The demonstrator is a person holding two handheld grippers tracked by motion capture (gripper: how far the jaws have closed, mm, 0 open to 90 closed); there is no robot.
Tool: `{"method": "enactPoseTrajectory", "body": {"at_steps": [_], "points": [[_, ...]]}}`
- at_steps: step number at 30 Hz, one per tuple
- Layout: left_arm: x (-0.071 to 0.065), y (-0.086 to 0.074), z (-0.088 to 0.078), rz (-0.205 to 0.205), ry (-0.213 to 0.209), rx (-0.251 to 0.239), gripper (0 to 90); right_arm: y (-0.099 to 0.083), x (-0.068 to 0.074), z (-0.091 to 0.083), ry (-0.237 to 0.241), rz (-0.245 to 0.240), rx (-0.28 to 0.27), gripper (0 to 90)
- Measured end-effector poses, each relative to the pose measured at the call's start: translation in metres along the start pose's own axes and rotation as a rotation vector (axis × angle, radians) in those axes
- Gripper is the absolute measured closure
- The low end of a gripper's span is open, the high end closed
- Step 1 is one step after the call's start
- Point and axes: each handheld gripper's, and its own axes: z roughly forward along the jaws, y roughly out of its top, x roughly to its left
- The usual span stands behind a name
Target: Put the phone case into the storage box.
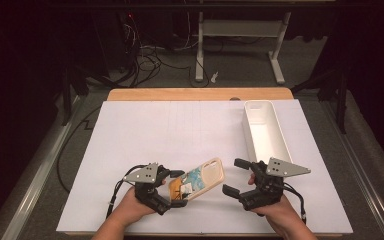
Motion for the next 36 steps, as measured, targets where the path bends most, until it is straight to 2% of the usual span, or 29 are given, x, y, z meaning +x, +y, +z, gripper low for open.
{"method": "enactPoseTrajectory", "body": {"at_steps": [10,17,36], "points": [[-0.004,0.002,0.000,0.008,-0.036,-0.018,11.4,0.000,0.002,0.002,0.035,0.005,-0.013,0.5],[-0.005,0.002,0.001,0.010,-0.058,-0.029,11.4,0.001,0.004,0.003,0.076,0.015,-0.029,0.3],[-0.009,0.003,0.008,0.021,-0.101,-0.022,11.4,0.000,0.008,0.013,0.134,0.015,-0.028,1.7]]}}
